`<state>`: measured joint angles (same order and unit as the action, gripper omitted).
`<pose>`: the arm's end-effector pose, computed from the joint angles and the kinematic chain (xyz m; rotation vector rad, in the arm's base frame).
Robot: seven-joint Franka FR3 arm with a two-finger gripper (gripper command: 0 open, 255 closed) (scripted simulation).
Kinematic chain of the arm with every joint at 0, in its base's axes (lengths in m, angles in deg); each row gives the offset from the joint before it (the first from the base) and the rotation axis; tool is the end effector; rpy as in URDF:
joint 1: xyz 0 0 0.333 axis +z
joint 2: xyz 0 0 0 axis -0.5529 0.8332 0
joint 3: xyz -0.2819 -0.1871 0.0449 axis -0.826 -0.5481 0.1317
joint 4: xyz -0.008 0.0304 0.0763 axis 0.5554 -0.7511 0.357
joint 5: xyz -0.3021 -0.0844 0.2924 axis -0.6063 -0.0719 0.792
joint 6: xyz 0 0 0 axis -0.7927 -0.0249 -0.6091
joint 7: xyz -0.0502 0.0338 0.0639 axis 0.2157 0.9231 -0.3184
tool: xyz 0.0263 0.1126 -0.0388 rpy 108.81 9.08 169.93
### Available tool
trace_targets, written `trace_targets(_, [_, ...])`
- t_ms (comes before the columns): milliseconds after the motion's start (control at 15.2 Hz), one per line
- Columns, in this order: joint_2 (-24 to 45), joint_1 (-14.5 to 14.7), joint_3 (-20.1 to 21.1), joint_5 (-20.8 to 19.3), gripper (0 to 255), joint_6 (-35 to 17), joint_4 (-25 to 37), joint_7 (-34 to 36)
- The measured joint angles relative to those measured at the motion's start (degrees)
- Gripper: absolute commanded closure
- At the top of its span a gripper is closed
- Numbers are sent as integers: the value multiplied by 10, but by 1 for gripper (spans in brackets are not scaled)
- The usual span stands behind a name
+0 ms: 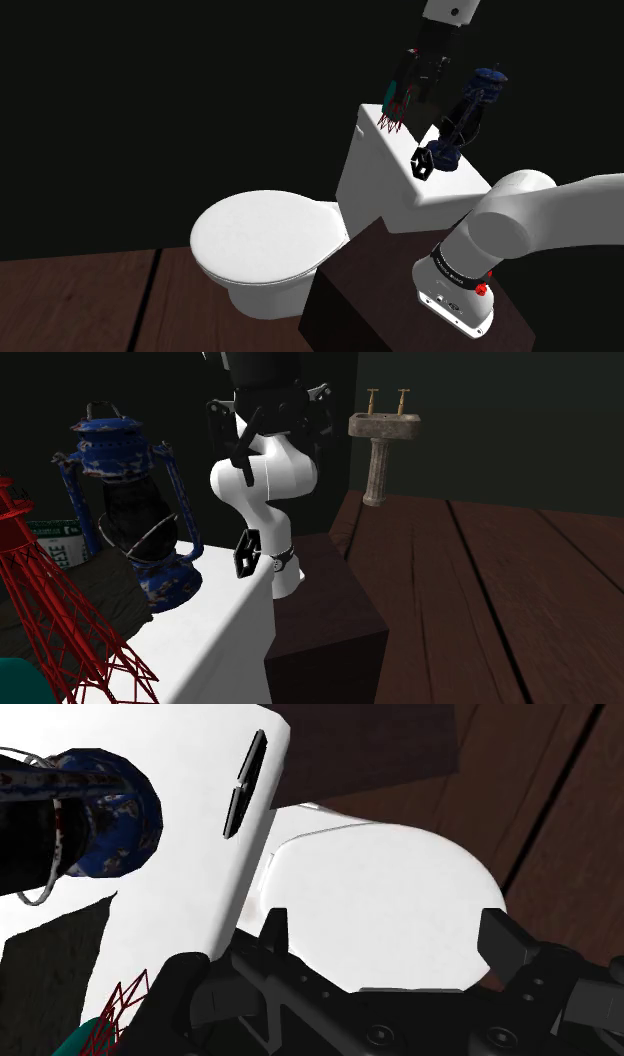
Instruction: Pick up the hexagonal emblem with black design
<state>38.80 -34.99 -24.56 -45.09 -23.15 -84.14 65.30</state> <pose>0.3245 -0.0214 0.5894 -2.9985 0.2464 0.1075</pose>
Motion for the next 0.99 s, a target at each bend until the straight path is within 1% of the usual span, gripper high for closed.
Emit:
trace_targets(66, [0, 0, 0, 0, 0, 0, 0, 0])
trace_targets(198, [-28, -11, 5, -8, 0, -12, -31, 16])
trace_targets(594, [-165, -67, 29, -43, 0, -55, -184, 83])
trace_targets(726, [-227, -85, 37, -52, 0, -60, -237, 106])
trace_targets(858, [-257, -82, 41, -65, 0, -59, -284, 128])
trace_targets(990, [-285, -83, 42, -70, 0, -65, -311, 145])
